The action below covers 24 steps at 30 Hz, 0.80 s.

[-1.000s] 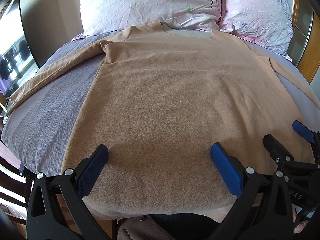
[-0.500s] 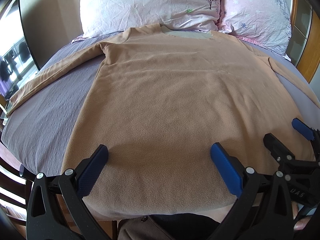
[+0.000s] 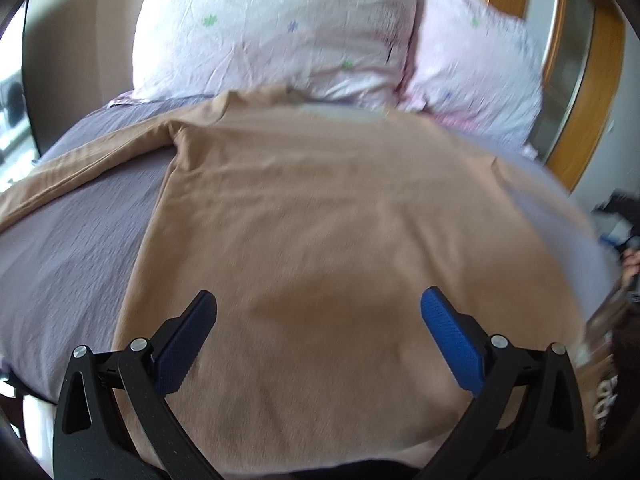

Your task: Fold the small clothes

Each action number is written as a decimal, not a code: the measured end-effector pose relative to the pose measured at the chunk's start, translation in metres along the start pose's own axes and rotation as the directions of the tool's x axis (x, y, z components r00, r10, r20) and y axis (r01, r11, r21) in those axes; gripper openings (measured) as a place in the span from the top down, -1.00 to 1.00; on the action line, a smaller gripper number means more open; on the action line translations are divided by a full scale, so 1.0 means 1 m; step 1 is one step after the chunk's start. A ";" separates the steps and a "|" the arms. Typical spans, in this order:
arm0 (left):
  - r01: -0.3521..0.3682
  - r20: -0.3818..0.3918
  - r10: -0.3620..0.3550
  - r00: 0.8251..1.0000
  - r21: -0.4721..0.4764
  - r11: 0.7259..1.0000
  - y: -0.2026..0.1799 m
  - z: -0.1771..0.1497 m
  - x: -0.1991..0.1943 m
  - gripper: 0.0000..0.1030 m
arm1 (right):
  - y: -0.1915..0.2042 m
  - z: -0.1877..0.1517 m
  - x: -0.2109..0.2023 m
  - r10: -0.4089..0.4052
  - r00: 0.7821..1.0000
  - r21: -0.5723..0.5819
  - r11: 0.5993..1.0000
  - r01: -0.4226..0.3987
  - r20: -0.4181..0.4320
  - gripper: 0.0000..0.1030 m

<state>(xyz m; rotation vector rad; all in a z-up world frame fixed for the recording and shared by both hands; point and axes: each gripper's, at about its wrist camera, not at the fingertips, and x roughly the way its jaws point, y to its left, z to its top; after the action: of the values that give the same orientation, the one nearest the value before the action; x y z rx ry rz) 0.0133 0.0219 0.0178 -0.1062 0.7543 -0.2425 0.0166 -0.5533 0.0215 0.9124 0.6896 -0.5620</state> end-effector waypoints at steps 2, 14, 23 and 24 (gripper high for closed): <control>0.104 0.064 -0.101 0.993 -0.037 0.994 0.010 0.009 -0.004 -0.97 | -0.015 0.012 0.015 0.003 0.999 0.087 0.996 0.000 -0.035 -0.10; 0.342 0.263 -0.291 0.920 -0.177 0.923 0.073 0.038 -0.008 -0.97 | -0.027 0.036 0.049 -0.023 0.999 0.192 0.981 0.017 0.029 0.68; 0.358 0.327 -0.251 0.911 -0.328 0.874 0.142 0.036 -0.018 -0.97 | 0.141 -0.010 -0.010 0.314 0.946 -0.275 0.919 -0.281 0.081 0.90; 0.344 0.322 -0.232 0.918 -0.353 0.870 0.149 0.037 -0.019 -0.97 | 0.172 -0.027 -0.018 0.376 0.925 -0.350 0.874 -0.338 0.044 0.90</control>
<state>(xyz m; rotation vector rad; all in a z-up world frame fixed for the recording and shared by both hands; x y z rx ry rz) 0.0518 0.1707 0.0302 -0.6409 0.5019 -0.3493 0.1163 -0.4416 0.1119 0.6581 0.4785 -0.1517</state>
